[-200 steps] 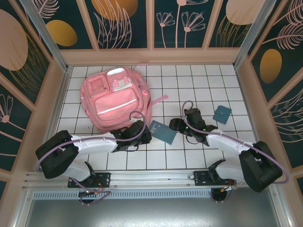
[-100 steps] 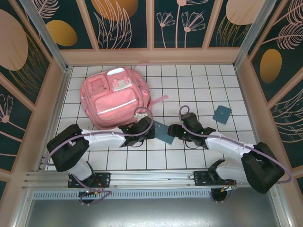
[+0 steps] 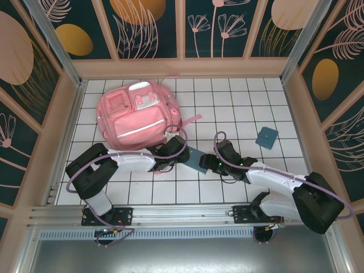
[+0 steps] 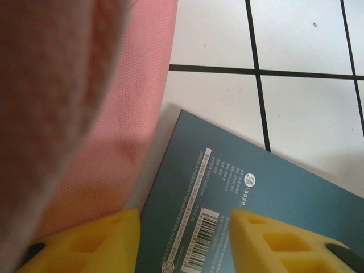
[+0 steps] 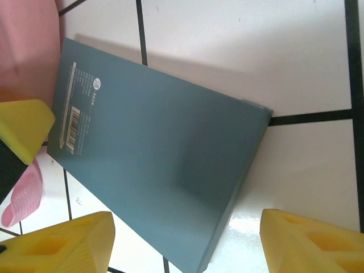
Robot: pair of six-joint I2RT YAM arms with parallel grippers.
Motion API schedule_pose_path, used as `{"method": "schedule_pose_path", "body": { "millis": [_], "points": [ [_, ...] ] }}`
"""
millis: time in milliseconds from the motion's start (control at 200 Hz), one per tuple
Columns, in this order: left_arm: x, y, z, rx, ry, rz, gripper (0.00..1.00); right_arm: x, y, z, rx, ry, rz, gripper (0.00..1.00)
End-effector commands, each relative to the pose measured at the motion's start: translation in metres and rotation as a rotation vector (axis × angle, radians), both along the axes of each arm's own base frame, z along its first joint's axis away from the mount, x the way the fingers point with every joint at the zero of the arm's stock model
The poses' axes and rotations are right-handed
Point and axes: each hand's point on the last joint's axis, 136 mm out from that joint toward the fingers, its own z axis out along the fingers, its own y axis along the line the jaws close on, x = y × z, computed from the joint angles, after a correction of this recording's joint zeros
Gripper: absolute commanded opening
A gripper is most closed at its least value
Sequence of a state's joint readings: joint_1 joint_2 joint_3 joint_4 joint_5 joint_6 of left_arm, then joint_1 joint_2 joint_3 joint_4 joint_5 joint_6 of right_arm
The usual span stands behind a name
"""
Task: Pack the student bag
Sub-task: Pick up the book from the center of the table.
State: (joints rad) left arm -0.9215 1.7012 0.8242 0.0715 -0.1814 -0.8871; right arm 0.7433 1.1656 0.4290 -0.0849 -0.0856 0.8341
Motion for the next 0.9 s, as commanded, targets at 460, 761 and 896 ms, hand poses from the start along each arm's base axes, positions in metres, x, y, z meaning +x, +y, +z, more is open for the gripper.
{"method": "schedule_pose_path", "body": {
  "millis": [460,761,896],
  "points": [
    [-0.016,0.01,-0.028,0.036,0.09,-0.027,0.41,0.001,0.015,-0.012,0.046,0.031,-0.039,0.69],
    [0.01,0.018,-0.002,0.114,-0.013,-0.008,0.43,0.001,0.007,-0.011,0.022,0.022,-0.057,0.69],
    [0.008,0.016,-0.022,0.15,0.027,-0.03,0.43,0.0,0.005,-0.011,0.022,0.021,-0.061,0.69]
  ]
}}
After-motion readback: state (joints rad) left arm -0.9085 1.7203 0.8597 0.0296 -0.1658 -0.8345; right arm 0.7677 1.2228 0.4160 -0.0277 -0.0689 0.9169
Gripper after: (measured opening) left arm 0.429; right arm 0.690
